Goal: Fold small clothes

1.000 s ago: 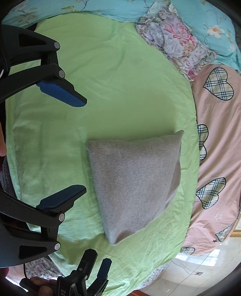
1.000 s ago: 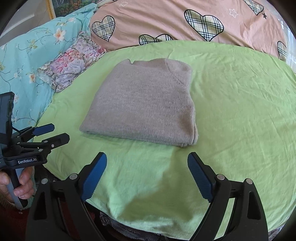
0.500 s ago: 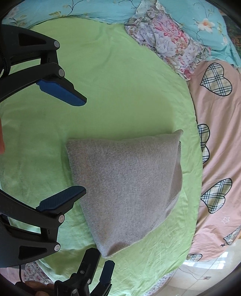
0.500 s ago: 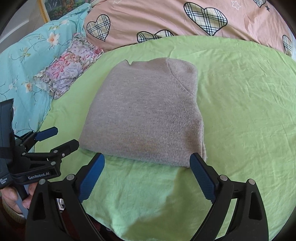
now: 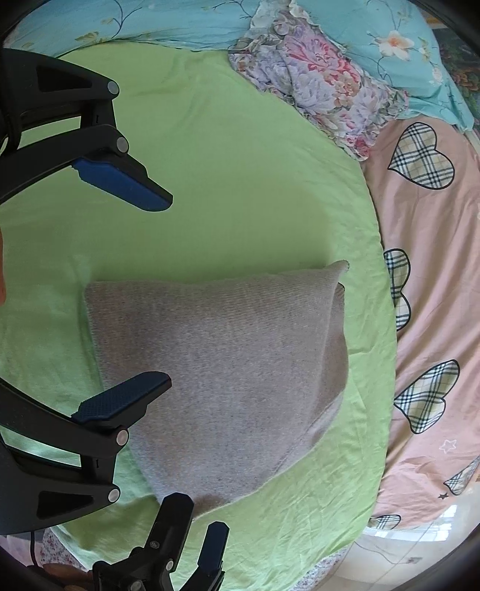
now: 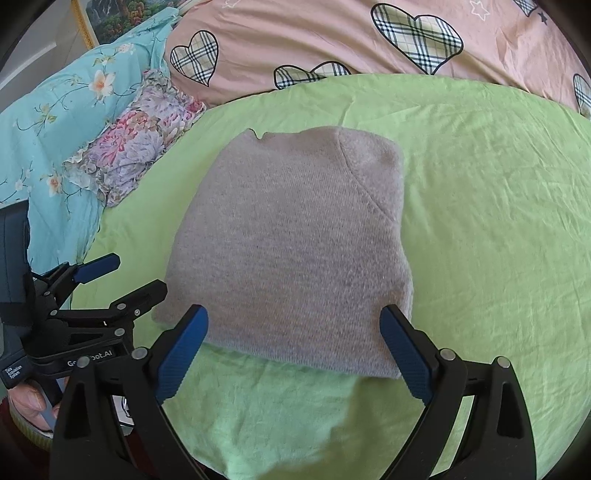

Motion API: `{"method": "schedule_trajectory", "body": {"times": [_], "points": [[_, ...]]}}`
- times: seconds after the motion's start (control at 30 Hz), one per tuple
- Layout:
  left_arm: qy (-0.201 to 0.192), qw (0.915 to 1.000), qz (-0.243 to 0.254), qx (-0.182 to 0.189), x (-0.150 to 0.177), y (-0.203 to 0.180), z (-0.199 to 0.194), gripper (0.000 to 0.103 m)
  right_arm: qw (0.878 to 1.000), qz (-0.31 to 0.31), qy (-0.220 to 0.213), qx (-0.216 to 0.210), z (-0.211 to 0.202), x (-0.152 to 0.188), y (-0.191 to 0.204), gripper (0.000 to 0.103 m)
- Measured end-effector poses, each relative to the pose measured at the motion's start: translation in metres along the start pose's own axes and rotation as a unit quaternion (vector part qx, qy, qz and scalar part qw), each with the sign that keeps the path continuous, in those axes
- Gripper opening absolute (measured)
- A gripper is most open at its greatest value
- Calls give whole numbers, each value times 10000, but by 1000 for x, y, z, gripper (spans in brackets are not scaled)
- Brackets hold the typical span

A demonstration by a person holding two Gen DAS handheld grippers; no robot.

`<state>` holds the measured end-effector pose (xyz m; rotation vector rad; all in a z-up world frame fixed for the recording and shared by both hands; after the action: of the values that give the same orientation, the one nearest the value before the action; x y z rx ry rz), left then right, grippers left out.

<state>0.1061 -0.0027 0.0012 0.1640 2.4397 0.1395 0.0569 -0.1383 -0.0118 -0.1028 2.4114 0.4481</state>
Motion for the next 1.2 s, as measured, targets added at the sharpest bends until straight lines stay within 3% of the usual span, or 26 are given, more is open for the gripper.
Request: {"method": "schedule_trajectory", "body": {"times": [0.63,0.97,1.2], "points": [[176,9997,-133,-100,-26,8,20,90,9999,18,138,1,15,-35,-11,95],[244,9993,-265,34,-32,10,28,90,9997,215,148,25,20,-40,-27,95],[243,9980,-456,352,-36,12,30,90,9994,330,129,20,21,-41,-36,95]]}}
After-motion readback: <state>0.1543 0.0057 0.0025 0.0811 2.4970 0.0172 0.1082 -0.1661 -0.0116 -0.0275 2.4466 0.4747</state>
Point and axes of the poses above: each gripper's, at about its wrist camera, not at the fingertips, and z roughly the way its jaws point, y to its left, x to its underside, the point moved 3 cm from there along z, roughly the way its jaws point, and after that the axes turned 1 degree about -x, right-handed, at the moved point
